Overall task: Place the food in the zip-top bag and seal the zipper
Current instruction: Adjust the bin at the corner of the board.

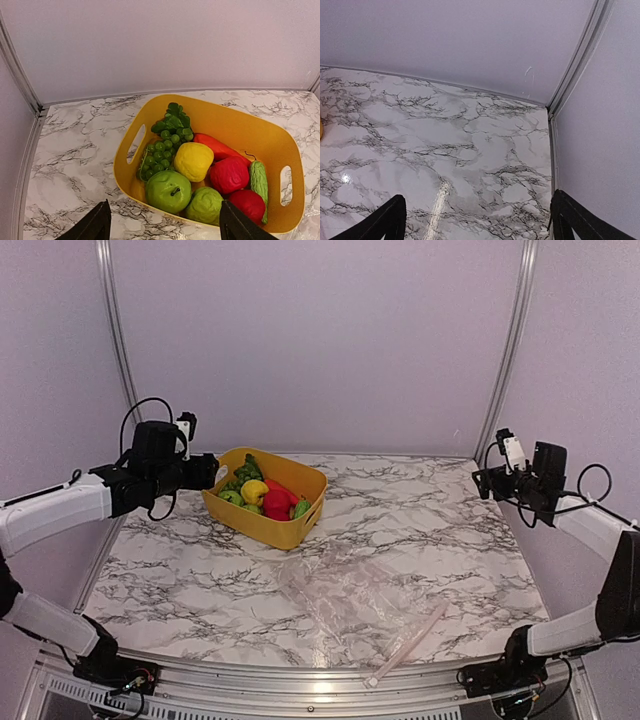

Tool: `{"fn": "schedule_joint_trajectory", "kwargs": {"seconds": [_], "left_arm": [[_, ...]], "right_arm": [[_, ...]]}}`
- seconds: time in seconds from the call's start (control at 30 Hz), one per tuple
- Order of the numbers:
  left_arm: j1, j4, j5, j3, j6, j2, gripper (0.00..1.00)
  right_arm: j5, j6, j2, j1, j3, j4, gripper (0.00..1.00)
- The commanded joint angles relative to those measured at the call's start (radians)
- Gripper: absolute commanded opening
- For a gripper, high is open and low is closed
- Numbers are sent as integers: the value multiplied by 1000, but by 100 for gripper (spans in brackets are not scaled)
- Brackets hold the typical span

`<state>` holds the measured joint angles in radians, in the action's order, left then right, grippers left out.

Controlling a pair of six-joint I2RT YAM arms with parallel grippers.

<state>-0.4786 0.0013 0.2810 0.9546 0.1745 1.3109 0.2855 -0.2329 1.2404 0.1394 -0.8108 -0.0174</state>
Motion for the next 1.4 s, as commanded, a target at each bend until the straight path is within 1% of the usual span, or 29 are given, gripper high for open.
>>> {"fn": "schedule_joint_trajectory", "kwargs": {"seconds": [0.0, 0.13, 0.27, 0.4, 0.5, 0.57, 0.67, 0.73, 0.8, 0.83, 1.03, 1.1, 1.23, 1.37], "left_arm": [[-69, -116, -59, 103, 15, 81, 77], [-146, -190, -76, 206, 25, 178, 76], [-233, -256, -48, 338, 49, 289, 76], [-289, -313, -27, 464, 118, 407, 73], [-314, -378, 57, 535, 235, 471, 69], [-321, -389, 123, 521, 340, 467, 68], [-323, -332, 217, 399, 519, 388, 67], [-324, -274, 246, 301, 622, 328, 66], [-324, -257, 269, 248, 696, 295, 65], [-324, -256, 275, 237, 717, 290, 65], [-322, -282, 276, 217, 865, 299, 63], [-321, -307, 283, 238, 890, 319, 63], [-318, -408, 308, 316, 961, 374, 63], [-308, -501, 314, 379, 1026, 430, 59]], "right_arm": [[-52, -18, -10, -21, 12, -37, 98], [-80, -45, 8, -65, 11, -38, 98], [-55, -143, 41, -103, 18, -10, 98], [-27, -174, 76, -123, 9, 5, 98], [-14, -192, 92, -132, 2, 27, 97], [-2, -199, 93, -133, 6, 36, 97], [21, -207, 96, -135, 2, 52, 96], [35, -211, 98, -136, -8, 71, 96], [42, -213, 95, -136, -12, 77, 95], [46, -215, 93, -164, -12, 78, 95], [55, -231, 83, -198, -15, 92, 95], [63, -234, 75, -198, -13, 94, 95], [72, -238, 66, -199, -20, 109, 94], [72, -242, 50, -199, -12, 106, 94]]}}
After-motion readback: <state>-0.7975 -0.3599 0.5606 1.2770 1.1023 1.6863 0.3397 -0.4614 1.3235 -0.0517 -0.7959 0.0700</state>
